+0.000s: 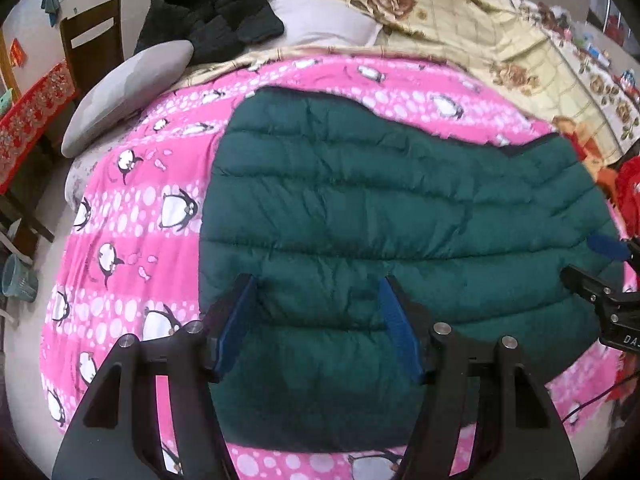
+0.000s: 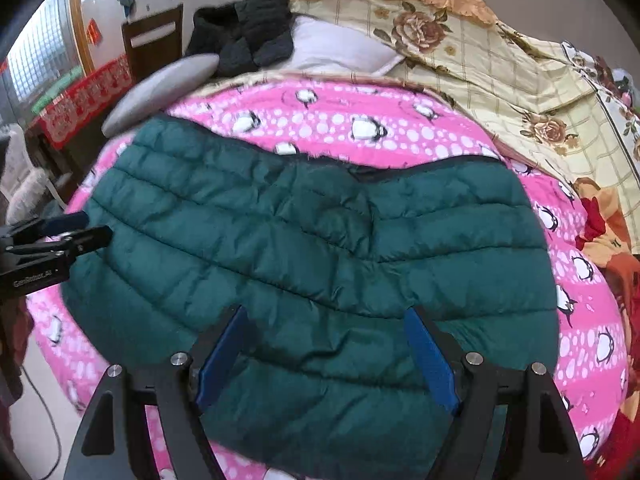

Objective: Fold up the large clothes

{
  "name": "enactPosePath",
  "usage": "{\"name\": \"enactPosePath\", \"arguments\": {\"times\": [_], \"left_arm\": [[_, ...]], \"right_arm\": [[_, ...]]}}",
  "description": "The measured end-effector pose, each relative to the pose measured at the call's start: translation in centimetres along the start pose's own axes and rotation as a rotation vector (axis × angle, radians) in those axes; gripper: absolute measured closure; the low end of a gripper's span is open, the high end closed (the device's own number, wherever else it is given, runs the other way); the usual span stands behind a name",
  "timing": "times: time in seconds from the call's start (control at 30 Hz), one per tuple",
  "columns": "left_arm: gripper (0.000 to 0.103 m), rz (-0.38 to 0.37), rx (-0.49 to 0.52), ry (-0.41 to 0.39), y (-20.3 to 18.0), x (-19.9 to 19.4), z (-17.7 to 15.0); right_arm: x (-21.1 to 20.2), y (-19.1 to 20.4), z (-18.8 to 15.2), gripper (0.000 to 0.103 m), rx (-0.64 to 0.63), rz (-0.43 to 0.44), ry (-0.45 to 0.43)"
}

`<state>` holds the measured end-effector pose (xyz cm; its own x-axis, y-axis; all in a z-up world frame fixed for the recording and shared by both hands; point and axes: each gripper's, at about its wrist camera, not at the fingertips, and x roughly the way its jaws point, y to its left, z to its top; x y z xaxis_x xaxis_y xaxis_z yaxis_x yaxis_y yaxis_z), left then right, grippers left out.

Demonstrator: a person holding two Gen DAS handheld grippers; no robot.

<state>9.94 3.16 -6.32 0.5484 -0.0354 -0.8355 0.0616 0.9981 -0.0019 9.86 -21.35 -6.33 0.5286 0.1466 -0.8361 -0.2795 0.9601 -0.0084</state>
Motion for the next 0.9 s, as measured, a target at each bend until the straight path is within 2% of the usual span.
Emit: {"name": "enactPosePath", "arguments": {"times": [0.07,0.23,0.5,0.7,0.8,0.9], "left_arm": [[0.039,0.001,0.006,-0.005,0.1,0.5,-0.3],[0.038,-0.01,-0.005,-0.007,0.3,1.3,-0.5],[0.037,0.013,-0.019,-0.012,-0.2,1.5,-0.5],[0.037,0.035,-0.041,-0.035,-0.2,0.5,-0.9],[0.037,0.078,-0.001,-0.06,-1.3,-1.0,-1.0],[0.037,0.032,-0.018,-0.093,-2.0,-2.6,-1.5]], "right_arm": [[1.2,0.0,-0.1,0.024,0.002,0.008,0.017],[3.4,-1.2,-0.6,0.015,0.064,0.049,0.022],[4.1,-1.0,-0.7,0.013,0.051,0.03,0.019],[2.1,-1.3,-1.0,0.013,0.086,0.049,0.003],[0.3,-1.1,-1.3,0.013,0.098,0.016,-0.025],[-1.8,-0.8,-1.6,0.013,0.098,-0.021,-0.076]]}}
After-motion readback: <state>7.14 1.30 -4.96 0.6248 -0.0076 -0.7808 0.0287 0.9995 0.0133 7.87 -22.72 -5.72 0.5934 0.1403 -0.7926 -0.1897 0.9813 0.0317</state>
